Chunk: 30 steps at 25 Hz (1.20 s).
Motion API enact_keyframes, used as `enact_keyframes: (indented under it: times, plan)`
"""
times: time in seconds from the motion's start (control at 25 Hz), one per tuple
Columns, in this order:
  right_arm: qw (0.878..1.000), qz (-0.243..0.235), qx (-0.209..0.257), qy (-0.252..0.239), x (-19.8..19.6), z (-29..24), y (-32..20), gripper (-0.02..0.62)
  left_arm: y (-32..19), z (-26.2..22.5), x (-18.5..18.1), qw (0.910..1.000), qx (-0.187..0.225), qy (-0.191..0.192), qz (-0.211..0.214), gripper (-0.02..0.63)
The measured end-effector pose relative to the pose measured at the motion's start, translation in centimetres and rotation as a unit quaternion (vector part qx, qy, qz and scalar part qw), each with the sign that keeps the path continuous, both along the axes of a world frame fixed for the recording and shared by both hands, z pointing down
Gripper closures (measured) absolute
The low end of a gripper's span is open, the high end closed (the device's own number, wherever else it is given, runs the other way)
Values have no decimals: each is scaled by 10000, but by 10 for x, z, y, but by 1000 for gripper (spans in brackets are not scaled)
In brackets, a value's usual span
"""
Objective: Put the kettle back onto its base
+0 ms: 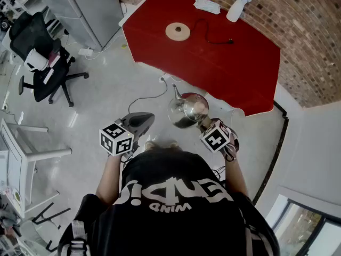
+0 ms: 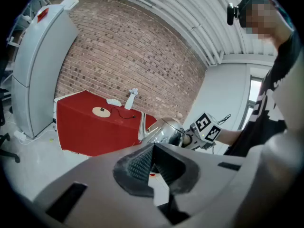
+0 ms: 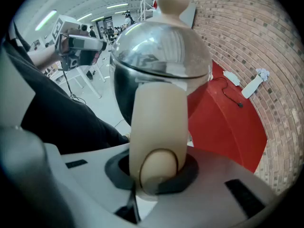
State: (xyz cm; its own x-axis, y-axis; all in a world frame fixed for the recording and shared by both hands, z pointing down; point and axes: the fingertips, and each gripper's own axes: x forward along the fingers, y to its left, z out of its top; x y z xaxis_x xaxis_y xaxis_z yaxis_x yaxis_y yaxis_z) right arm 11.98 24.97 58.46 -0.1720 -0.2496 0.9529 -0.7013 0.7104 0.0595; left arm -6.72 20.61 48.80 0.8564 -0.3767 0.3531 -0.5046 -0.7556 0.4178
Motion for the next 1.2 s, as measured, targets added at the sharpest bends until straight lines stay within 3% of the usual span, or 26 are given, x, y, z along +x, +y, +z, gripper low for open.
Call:
enact_keyframes:
  times: [0.48, 0.68, 1.2]
  plan:
    - [10000, 86, -38, -14, 0, 4, -3, 529, 0, 2, -2, 10000, -67, 35, 34, 597]
    - [9993, 255, -39, -261, -2, 2, -4, 529, 0, 2, -4, 10000, -79, 35, 47, 598]
    - [9981, 549, -27, -262, -9, -3, -2, 529, 3, 3, -30, 9996, -136, 32, 229, 597]
